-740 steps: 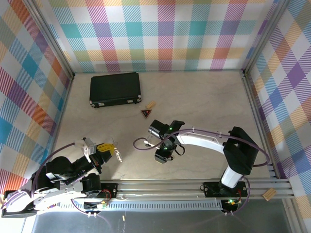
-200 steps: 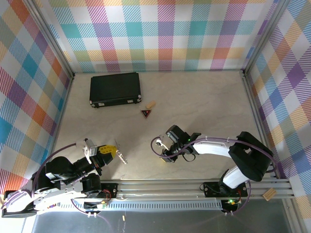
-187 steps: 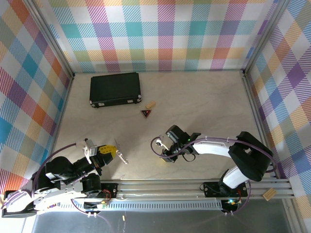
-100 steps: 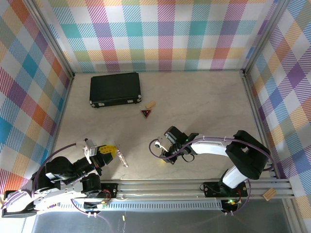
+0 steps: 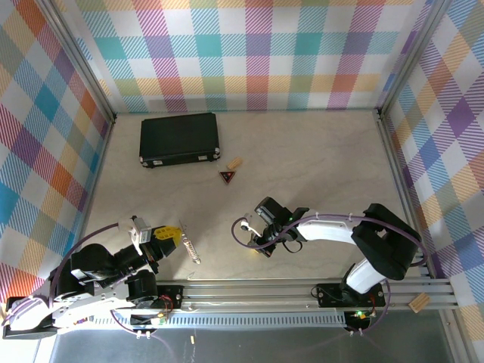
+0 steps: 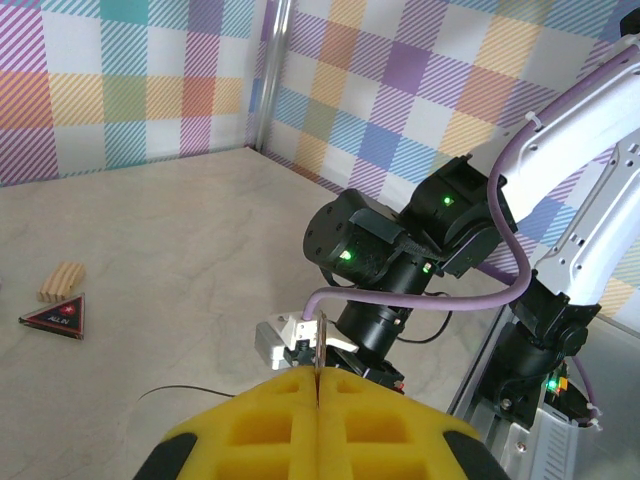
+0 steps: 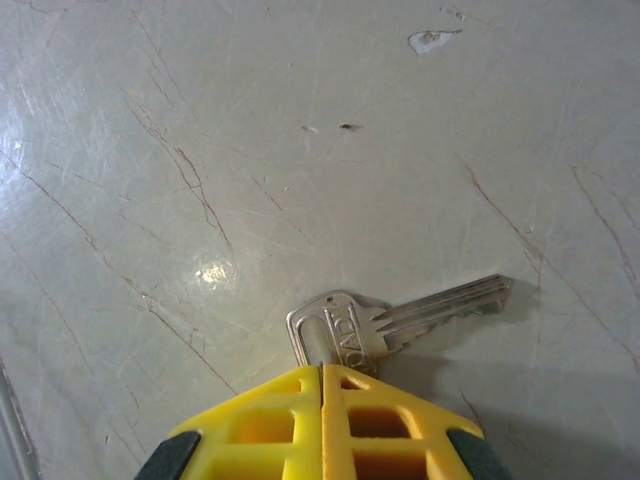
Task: Put the keys on the keyring
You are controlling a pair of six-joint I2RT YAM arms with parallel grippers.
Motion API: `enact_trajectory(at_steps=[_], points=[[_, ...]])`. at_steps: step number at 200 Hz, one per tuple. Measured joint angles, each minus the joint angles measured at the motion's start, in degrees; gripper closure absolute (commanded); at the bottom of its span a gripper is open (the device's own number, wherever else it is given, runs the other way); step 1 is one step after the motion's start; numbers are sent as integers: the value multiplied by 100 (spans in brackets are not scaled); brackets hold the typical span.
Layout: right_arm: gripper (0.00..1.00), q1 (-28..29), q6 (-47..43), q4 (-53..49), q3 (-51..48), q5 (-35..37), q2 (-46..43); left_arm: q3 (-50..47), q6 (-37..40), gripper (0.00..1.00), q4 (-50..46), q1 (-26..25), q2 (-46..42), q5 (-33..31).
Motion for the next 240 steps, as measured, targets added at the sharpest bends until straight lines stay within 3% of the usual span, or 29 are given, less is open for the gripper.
enact_trajectory(at_steps=[54,155,240], points=[[100,50,-37,66,-151,-17,-439,0,37,100,122,0,155,-66],[100,48,4,-505,-4,35,-1443,570,256,100,79,0,2055,-111],[100,94,7,-1384,702,234,-1740,671,496,100,46,0,2872,-20]])
